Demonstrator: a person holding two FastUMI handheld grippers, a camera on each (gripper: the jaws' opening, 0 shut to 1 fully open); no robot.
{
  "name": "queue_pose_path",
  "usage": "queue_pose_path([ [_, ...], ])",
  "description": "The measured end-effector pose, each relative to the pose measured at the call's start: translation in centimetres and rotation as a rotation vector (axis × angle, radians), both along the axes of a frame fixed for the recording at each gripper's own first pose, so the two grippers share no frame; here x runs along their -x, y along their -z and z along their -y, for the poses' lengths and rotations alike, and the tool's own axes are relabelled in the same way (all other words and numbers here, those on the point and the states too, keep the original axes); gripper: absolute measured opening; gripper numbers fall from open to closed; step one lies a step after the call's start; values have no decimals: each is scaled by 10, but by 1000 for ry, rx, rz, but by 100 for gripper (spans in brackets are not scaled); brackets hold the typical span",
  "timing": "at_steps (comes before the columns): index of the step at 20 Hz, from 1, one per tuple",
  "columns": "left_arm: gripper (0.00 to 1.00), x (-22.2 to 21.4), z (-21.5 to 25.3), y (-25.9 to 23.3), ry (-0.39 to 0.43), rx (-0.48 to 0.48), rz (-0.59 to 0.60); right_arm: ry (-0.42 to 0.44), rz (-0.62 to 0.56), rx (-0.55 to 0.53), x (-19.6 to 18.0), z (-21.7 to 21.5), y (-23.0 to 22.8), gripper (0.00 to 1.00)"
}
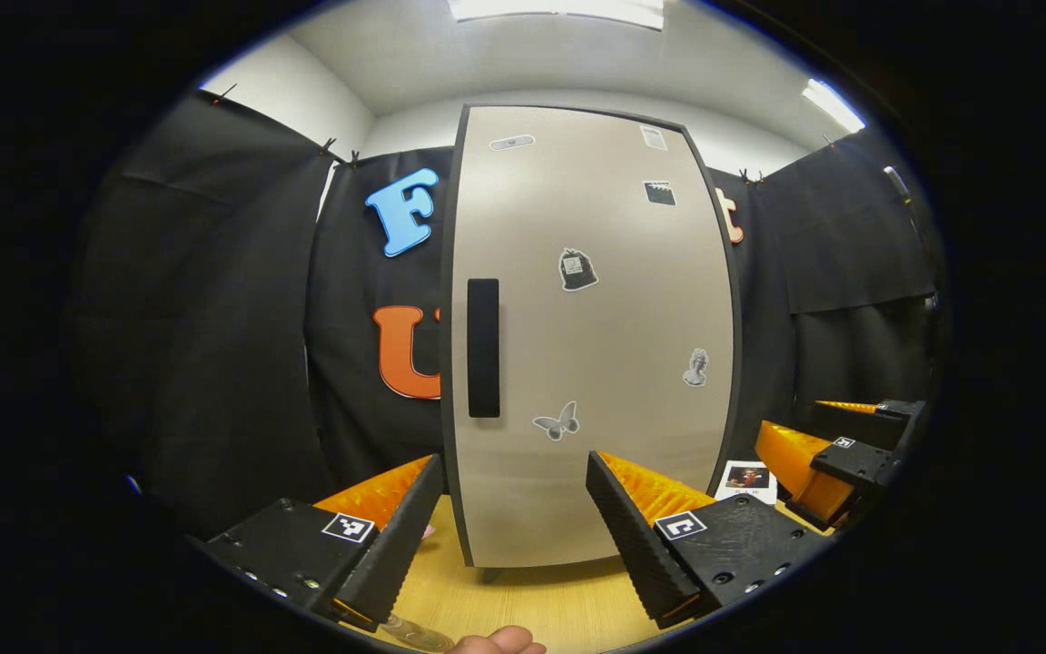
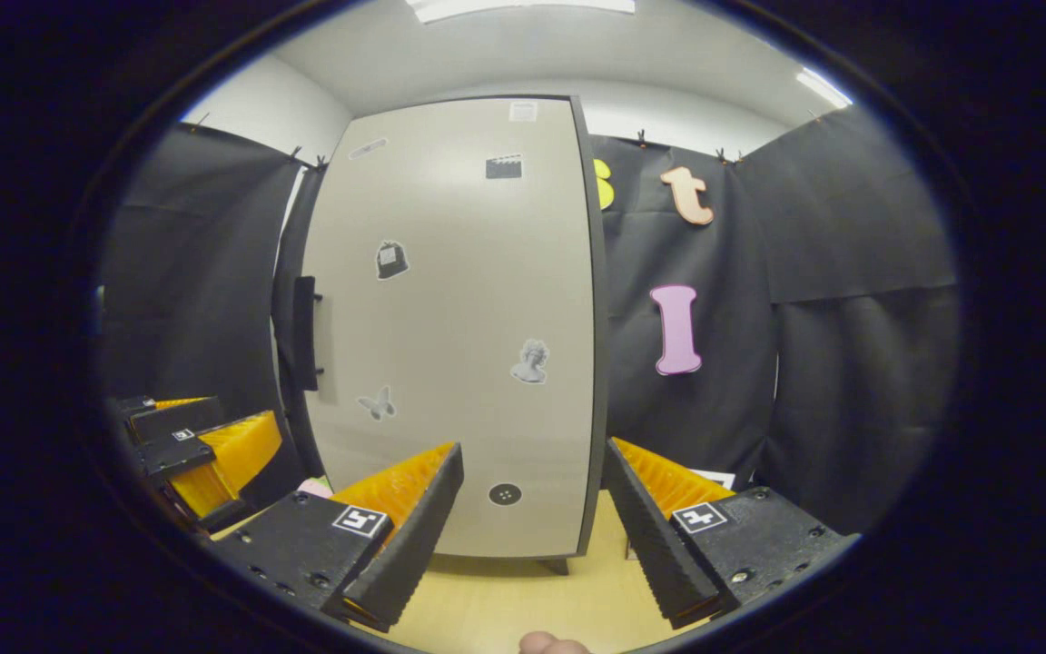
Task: Open the cabinet door with the right hand, grasp the bottle in the cabinet with the left hand and place it on the coaster, then close the cabinet door with the right hand.
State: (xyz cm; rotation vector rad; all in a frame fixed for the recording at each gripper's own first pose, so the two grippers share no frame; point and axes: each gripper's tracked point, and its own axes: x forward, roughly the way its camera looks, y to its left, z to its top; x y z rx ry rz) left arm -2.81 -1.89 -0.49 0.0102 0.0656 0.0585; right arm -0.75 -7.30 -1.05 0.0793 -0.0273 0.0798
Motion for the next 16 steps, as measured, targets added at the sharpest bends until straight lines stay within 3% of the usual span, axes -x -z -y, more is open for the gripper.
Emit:
queue_pose_path([
  [1,96,-1,0,1,0,3,-4,1,-1,-3,-1,1,0,95],
  [3,96,-2,0,2,0,4,-3,0,-3,-5,0,1,2,99],
  [6,96,-2,2,3,2,0,-6,-1,-2,-3,1,0,2,99],
  [7,96,-1,1,5,2,-2,-10,-2,-3,-2,3,0,3,95],
  [8,96,-1,1,5,2,-3,-11,-2,-4,-1,3,0,3,99],
  [11,96,2,1,7,1,2,-14,-4,-10,-3,6,-1,6,99],
  [12,96,3,1,8,0,3,-15,-4,-14,-2,7,-1,7,95],
  [13,96,2,0,8,-1,5,-16,-4,-15,-1,6,-1,7,99],
  [16,96,6,-2,9,-5,7,-16,-4,-20,-7,8,0,8,95],
])
